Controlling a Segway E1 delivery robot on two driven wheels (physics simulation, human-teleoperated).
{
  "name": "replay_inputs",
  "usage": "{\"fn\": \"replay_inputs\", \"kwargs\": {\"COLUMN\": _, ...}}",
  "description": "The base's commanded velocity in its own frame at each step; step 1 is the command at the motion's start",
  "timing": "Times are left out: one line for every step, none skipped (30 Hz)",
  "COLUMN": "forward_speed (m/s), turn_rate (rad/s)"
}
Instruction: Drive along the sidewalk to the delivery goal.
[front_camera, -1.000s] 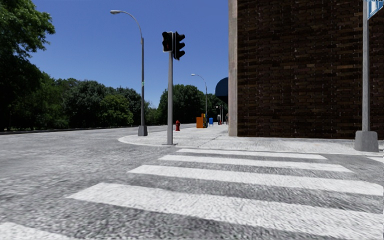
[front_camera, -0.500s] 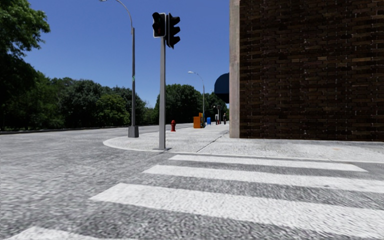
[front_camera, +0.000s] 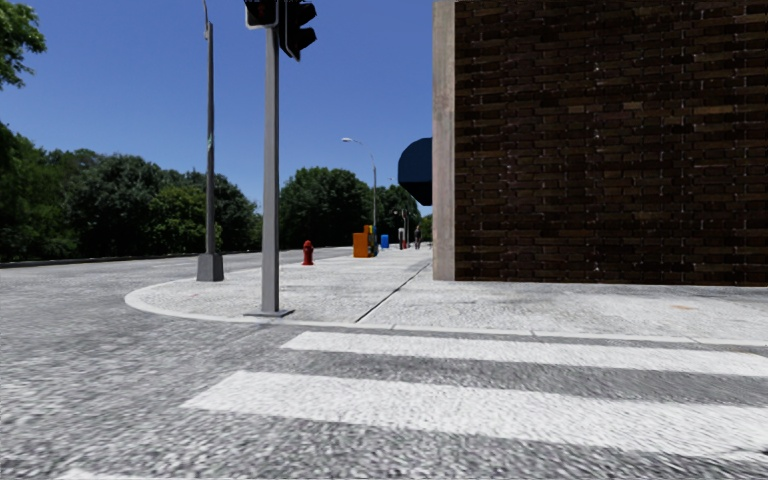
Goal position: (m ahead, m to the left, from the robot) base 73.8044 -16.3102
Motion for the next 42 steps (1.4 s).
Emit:
{"fn": "replay_inputs", "kwargs": {"forward_speed": 2.0, "turn_rate": -0.31}}
{"fn": "replay_inputs", "kwargs": {"forward_speed": 2.0, "turn_rate": -0.31}}
{"fn": "replay_inputs", "kwargs": {"forward_speed": 2.0, "turn_rate": -0.31}}
{"fn": "replay_inputs", "kwargs": {"forward_speed": 2.0, "turn_rate": -0.31}}
{"fn": "replay_inputs", "kwargs": {"forward_speed": 2.0, "turn_rate": -0.31}}
{"fn": "replay_inputs", "kwargs": {"forward_speed": 2.0, "turn_rate": -0.3}}
{"fn": "replay_inputs", "kwargs": {"forward_speed": 2.0, "turn_rate": -0.3}}
{"fn": "replay_inputs", "kwargs": {"forward_speed": 2.0, "turn_rate": 0.0}}
{"fn": "replay_inputs", "kwargs": {"forward_speed": 2.0, "turn_rate": 0.0}}
{"fn": "replay_inputs", "kwargs": {"forward_speed": 2.0, "turn_rate": 0.0}}
{"fn": "replay_inputs", "kwargs": {"forward_speed": 2.0, "turn_rate": 0.0}}
{"fn": "replay_inputs", "kwargs": {"forward_speed": 2.0, "turn_rate": 0.0}}
{"fn": "replay_inputs", "kwargs": {"forward_speed": 2.0, "turn_rate": 0.0}}
{"fn": "replay_inputs", "kwargs": {"forward_speed": 2.0, "turn_rate": 0.0}}
{"fn": "replay_inputs", "kwargs": {"forward_speed": 2.0, "turn_rate": 0.0}}
{"fn": "replay_inputs", "kwargs": {"forward_speed": 2.0, "turn_rate": 0.0}}
{"fn": "replay_inputs", "kwargs": {"forward_speed": 2.0, "turn_rate": 0.0}}
{"fn": "replay_inputs", "kwargs": {"forward_speed": 2.0, "turn_rate": 0.0}}
{"fn": "replay_inputs", "kwargs": {"forward_speed": 2.0, "turn_rate": 0.0}}
{"fn": "replay_inputs", "kwargs": {"forward_speed": 2.0, "turn_rate": 0.0}}
{"fn": "replay_inputs", "kwargs": {"forward_speed": 2.0, "turn_rate": 0.0}}
{"fn": "replay_inputs", "kwargs": {"forward_speed": 2.0, "turn_rate": 0.0}}
{"fn": "replay_inputs", "kwargs": {"forward_speed": 2.0, "turn_rate": 0.0}}
{"fn": "replay_inputs", "kwargs": {"forward_speed": 2.0, "turn_rate": 0.0}}
{"fn": "replay_inputs", "kwargs": {"forward_speed": 2.0, "turn_rate": 0.0}}
{"fn": "replay_inputs", "kwargs": {"forward_speed": 2.0, "turn_rate": 0.0}}
{"fn": "replay_inputs", "kwargs": {"forward_speed": 2.0, "turn_rate": 0.0}}
{"fn": "replay_inputs", "kwargs": {"forward_speed": 2.0, "turn_rate": 0.0}}
{"fn": "replay_inputs", "kwargs": {"forward_speed": 2.0, "turn_rate": 0.0}}
{"fn": "replay_inputs", "kwargs": {"forward_speed": 2.0, "turn_rate": 0.0}}
{"fn": "replay_inputs", "kwargs": {"forward_speed": 2.0, "turn_rate": 0.0}}
{"fn": "replay_inputs", "kwargs": {"forward_speed": 2.0, "turn_rate": 0.0}}
{"fn": "replay_inputs", "kwargs": {"forward_speed": 2.0, "turn_rate": 0.0}}
{"fn": "replay_inputs", "kwargs": {"forward_speed": 2.0, "turn_rate": 0.0}}
{"fn": "replay_inputs", "kwargs": {"forward_speed": 2.0, "turn_rate": 0.0}}
{"fn": "replay_inputs", "kwargs": {"forward_speed": 1.74, "turn_rate": 0.0}}
{"fn": "replay_inputs", "kwargs": {"forward_speed": 1.28, "turn_rate": 0.0}}
{"fn": "replay_inputs", "kwargs": {"forward_speed": 1.28, "turn_rate": 0.0}}
{"fn": "replay_inputs", "kwargs": {"forward_speed": 1.13, "turn_rate": 0.0}}
{"fn": "replay_inputs", "kwargs": {"forward_speed": 1.08, "turn_rate": 0.0}}
{"fn": "replay_inputs", "kwargs": {"forward_speed": 1.07, "turn_rate": 0.0}}
{"fn": "replay_inputs", "kwargs": {"forward_speed": 1.07, "turn_rate": 0.0}}
